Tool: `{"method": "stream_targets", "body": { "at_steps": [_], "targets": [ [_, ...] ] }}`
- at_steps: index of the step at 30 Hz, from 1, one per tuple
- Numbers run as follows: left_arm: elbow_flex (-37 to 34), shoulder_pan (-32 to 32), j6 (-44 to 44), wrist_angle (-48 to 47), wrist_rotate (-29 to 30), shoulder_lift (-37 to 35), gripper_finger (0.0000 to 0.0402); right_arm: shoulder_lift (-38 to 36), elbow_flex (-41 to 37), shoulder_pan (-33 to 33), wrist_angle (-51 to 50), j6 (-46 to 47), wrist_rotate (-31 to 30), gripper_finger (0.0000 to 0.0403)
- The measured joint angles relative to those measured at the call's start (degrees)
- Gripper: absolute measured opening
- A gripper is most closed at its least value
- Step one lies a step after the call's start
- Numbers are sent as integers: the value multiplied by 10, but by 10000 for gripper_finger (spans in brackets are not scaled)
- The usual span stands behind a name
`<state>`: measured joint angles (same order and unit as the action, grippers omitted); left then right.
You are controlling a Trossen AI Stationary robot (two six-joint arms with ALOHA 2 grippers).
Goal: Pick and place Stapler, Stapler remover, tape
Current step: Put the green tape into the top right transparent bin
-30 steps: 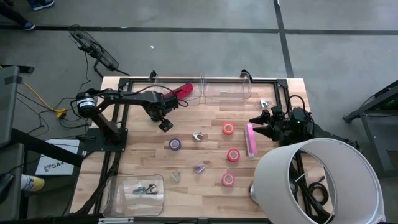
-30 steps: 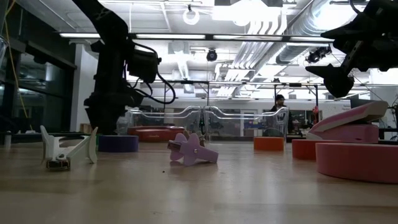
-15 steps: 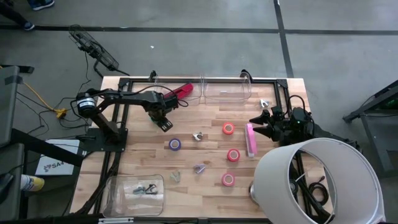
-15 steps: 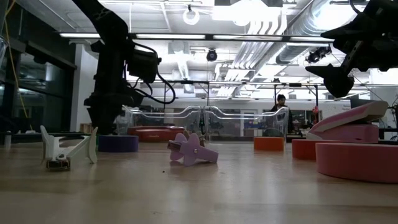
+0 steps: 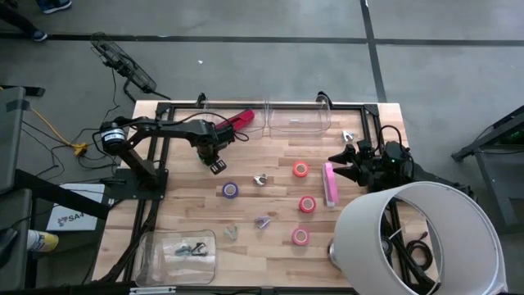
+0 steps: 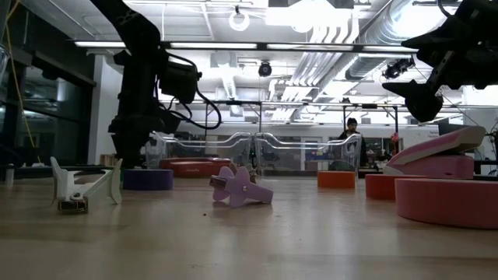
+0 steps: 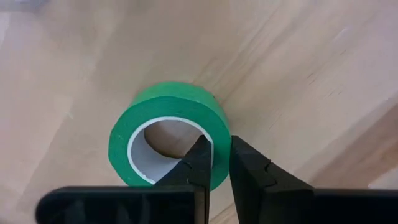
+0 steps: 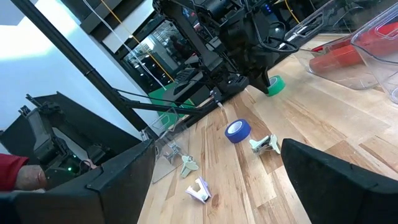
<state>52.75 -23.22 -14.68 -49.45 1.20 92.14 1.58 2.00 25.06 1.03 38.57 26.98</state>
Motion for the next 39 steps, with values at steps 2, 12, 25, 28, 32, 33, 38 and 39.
{"method": "stream_targets", "body": {
  "at_steps": [2, 12, 25, 28, 32, 33, 38, 39],
  "targets": [
    [0, 0, 8, -2, -10, 0, 31, 0, 0, 0, 0, 0, 0, 339],
    [0, 0, 39, -16, -24, -24, 31, 0, 0, 0, 0, 0, 0, 339],
    [21, 0, 51, -15, -101, -143, 31, 0, 0, 0, 0, 0, 0, 339],
    [35, 0, 59, -8, -115, -166, 31, 0, 0, 0, 0, 0, 0, 339],
    [50, 0, 66, 19, -138, -194, 31, 0, 0, 0, 0, 0, 0, 339],
    [52, 0, 71, 25, -146, -200, 31, 0, 0, 0, 0, 0, 0, 339],
    [65, 0, 84, 73, -176, -220, 31, 0, 0, 0, 0, -1, -1, 339],
    [67, 0, 84, 82, -179, -222, 31, 0, 0, 0, 0, -3, -3, 339]
  ]
}}
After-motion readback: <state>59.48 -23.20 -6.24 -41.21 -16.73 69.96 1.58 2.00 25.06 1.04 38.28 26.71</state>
